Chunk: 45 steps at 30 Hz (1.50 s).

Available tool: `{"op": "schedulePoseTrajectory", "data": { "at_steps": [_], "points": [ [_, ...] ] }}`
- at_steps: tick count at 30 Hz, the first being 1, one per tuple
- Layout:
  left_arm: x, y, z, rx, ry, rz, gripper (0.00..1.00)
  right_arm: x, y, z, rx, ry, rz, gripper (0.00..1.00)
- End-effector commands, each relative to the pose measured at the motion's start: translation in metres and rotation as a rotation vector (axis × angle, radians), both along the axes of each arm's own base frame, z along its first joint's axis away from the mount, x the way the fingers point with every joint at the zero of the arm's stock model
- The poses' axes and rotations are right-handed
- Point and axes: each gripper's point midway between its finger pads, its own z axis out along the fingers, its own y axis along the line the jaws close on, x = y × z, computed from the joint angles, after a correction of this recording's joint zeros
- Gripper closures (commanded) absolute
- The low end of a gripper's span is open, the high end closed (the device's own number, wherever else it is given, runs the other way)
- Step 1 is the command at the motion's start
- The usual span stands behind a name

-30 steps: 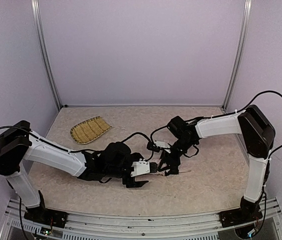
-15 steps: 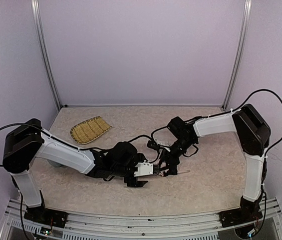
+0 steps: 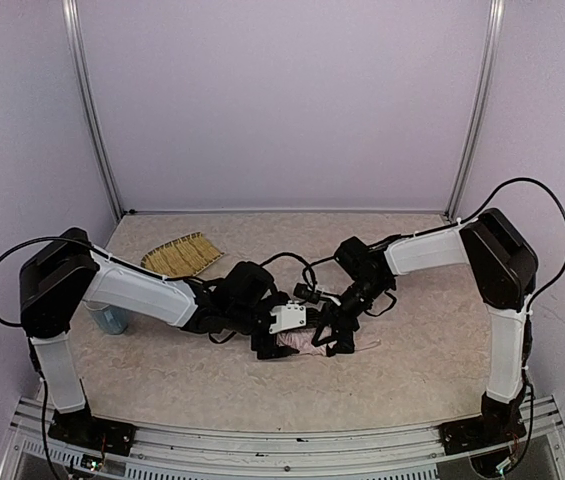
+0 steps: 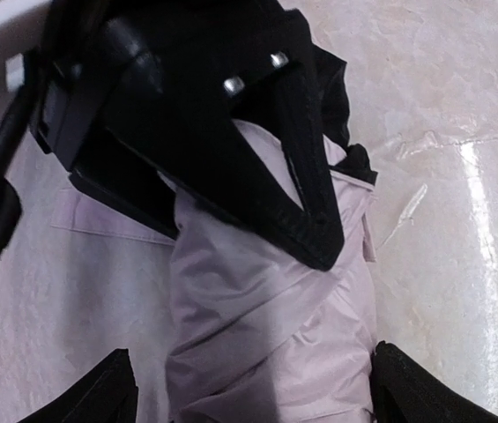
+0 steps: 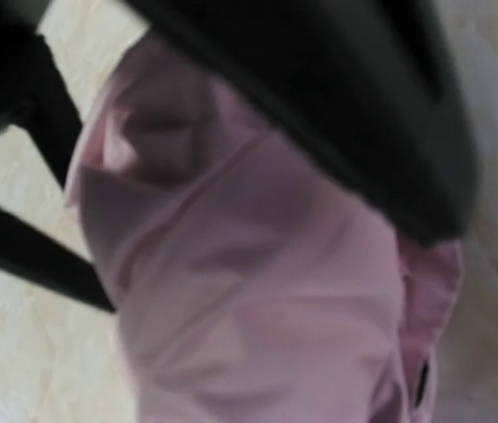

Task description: Put away the umbrella

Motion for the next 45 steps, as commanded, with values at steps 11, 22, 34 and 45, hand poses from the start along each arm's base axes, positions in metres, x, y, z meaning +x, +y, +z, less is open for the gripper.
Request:
{"op": "schedulePoseTrajectory", "data": {
  "at_steps": [11, 22, 34, 45],
  "points": [
    [-0.012, 0.007, -0.047, 0.071, 0.121, 0.064, 0.42, -0.005, -0.037, -0.059, -0.254, 0.11, -0.125, 0.73],
    [-0.014, 0.015, -0.05, 0.144, -0.041, 0.075, 1.0, 0.042, -0.019, 0.026, -0.088, -0.168, -0.259, 0.35],
    [-0.031, 0.019, -0.063, 0.22, -0.105, 0.023, 1.0, 0.134, -0.108, 0.12, -0.054, -0.382, -0.833, 0.27],
    [-0.035, 0.021, -0.067, 0.238, -0.094, 0.018, 1.0, 0.189, -0.096, 0.046, -0.279, -0.359, -0.795, 0.37]
  ]
}}
